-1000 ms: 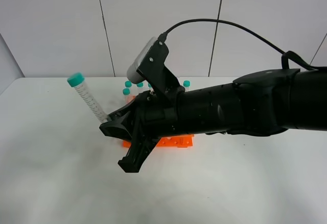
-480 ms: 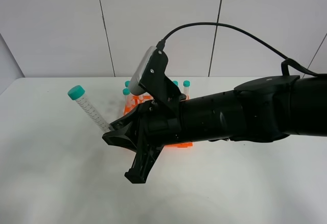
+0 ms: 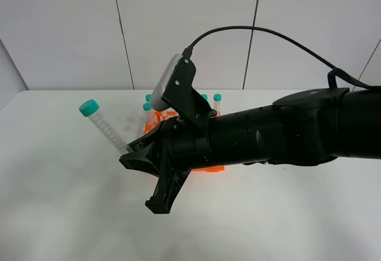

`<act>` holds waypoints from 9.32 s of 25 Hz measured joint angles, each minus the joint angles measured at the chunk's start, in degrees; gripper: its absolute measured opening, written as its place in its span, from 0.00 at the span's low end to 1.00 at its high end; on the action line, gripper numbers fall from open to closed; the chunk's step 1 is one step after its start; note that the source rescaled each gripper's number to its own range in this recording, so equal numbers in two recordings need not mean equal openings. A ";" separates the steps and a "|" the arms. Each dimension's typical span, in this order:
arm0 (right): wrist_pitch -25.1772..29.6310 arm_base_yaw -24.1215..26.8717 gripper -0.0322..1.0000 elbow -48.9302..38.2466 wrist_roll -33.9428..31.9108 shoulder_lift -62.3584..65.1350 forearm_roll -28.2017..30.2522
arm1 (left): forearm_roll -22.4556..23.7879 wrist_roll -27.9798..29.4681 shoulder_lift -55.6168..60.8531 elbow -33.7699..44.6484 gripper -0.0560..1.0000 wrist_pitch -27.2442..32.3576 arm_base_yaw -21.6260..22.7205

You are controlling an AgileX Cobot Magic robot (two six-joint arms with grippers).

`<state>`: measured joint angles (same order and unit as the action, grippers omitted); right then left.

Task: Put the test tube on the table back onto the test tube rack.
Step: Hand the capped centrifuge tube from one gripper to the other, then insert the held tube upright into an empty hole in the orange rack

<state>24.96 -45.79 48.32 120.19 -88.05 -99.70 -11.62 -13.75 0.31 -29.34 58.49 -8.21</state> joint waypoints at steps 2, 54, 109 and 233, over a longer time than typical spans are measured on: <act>0.00 0.00 0.05 0.00 0.00 0.00 0.00 | 0.00 0.00 -0.44 -0.05 1.00 -2.98 -2.82; -0.95 0.00 0.05 0.00 0.20 0.00 0.11 | -71.12 -66.06 -53.11 -4.09 0.06 -24.32 -6.18; -15.04 0.94 0.99 0.00 -67.66 0.00 65.80 | -71.12 -66.47 -53.11 -4.09 0.06 -24.00 -6.18; 39.25 40.67 0.99 -9.47 -125.42 81.66 105.36 | -69.85 -66.48 -53.11 -4.09 0.06 -21.12 -6.18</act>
<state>64.21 -5.12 38.85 -5.22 -6.39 5.66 -81.47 -80.23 -52.80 -33.43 37.36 -14.39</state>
